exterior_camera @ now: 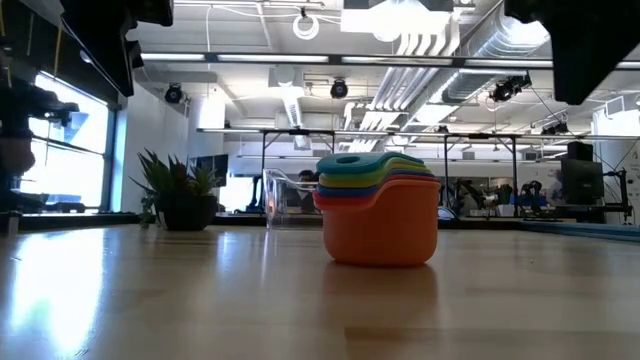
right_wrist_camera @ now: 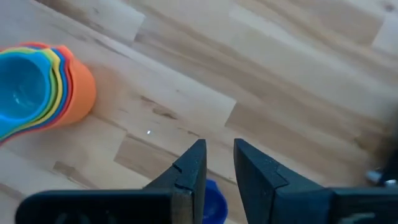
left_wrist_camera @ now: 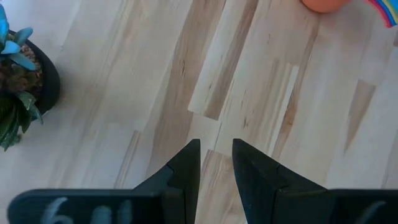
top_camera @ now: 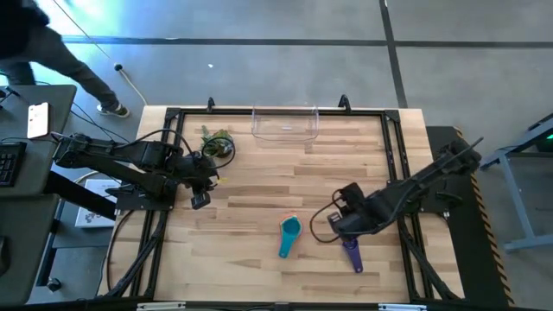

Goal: Nest measuring cups in basket
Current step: Stack the dark blue measuring cup into the light blue measuring cup

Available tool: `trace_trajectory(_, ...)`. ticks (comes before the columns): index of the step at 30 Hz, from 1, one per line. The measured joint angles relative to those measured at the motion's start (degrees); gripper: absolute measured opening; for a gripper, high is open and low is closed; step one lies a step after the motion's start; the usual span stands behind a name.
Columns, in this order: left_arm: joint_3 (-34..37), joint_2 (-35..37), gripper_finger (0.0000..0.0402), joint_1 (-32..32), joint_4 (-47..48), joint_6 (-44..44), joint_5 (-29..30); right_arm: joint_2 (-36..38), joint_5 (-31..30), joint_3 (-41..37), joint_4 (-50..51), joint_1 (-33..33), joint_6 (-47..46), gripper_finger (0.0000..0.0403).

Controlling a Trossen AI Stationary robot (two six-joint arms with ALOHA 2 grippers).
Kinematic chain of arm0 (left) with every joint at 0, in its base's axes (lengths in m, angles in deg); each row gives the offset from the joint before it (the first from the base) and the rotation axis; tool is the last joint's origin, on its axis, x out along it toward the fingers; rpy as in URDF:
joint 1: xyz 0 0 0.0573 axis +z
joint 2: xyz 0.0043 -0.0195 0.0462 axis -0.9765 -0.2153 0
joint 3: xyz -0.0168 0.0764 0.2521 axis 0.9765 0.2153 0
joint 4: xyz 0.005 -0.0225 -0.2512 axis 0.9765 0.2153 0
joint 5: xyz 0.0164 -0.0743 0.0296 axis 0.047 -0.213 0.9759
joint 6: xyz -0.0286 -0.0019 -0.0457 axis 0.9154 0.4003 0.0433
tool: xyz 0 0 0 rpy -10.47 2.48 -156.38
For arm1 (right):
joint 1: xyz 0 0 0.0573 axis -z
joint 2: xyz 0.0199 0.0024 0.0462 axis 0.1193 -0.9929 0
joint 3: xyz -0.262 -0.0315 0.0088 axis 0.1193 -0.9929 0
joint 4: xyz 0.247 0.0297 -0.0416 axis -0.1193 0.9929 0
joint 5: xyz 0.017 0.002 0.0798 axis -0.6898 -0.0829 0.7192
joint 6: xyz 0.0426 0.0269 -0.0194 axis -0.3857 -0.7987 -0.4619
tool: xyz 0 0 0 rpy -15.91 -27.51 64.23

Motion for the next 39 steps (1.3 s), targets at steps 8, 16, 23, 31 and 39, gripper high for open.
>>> trace_trajectory(8, 0.0, -0.01, 0.0085, 0.0, 0.0, 0.84, 0.06, 1.39, 2.09, -6.17, -7.57, -3.86, -3.57, 0.0105)
trace_trajectory(16, 0.0, 0.01, 0.0085, 0.0, -0.04, 1.88, 0.31, 1.39, 5.3, -10.23, -16.64, -6.19, -4.88, 0.0133)
trace_trajectory(23, 0.0, 0.0, 0.0085, 0.0, -0.07, 1.95, 0.35, 1.39, 8.61, -14.7, -27.4, -7.48, -4.85, 0.0133)
trace_trajectory(31, 0.0, 0.01, 0.0085, 0.0, -0.18, 1.99, 0.44, -1.01, 10.86, -15.34, -30.21, -9.58, -2.76, 0.0133)
trace_trajectory(39, 0.0, 0.01, 0.0085, 0.0, -0.52, 1.99, 0.43, -6.91, 13.16, -15.34, -32.0, -10.34, -1.2, 0.0133)
